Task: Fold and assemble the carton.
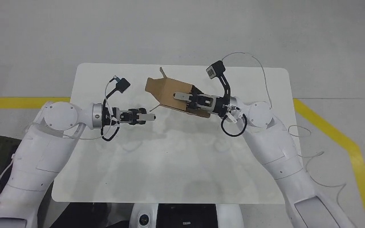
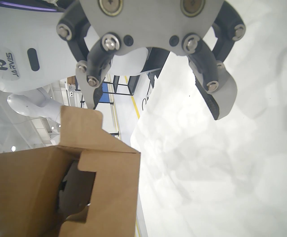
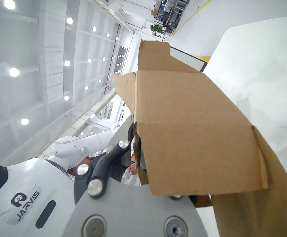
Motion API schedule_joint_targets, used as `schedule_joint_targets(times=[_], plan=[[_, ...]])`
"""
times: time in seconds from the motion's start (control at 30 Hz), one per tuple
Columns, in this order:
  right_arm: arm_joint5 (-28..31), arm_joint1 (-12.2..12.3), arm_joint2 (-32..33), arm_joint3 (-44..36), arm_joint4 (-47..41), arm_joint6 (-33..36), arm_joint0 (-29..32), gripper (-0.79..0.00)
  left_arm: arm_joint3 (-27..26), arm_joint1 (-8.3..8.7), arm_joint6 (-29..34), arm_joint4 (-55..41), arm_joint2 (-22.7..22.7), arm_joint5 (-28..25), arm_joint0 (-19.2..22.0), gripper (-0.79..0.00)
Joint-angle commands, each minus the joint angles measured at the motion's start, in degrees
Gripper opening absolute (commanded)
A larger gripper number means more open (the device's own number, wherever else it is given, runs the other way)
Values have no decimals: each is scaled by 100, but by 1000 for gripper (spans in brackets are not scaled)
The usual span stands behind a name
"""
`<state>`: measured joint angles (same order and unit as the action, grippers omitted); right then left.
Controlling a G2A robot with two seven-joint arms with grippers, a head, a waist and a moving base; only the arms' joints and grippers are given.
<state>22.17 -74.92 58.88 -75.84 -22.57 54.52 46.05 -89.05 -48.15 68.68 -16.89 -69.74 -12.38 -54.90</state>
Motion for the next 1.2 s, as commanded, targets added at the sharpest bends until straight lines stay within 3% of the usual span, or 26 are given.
schedule_joint_targets(times=[0.0, 0.73, 1.17], plan=[[-44, 0, -19, 8, 51, 25, -14, -785, 24, 6, -24, 38, -38, -13, 9, 0], [-190, -86, -433, 91, -4, 657, -293, -785, 142, -13, 1, 60, -26, -30, 109, 0], [-136, -139, -544, 257, -79, 701, -401, -785, 95, -23, 45, 74, 11, -32, 109, 0]])
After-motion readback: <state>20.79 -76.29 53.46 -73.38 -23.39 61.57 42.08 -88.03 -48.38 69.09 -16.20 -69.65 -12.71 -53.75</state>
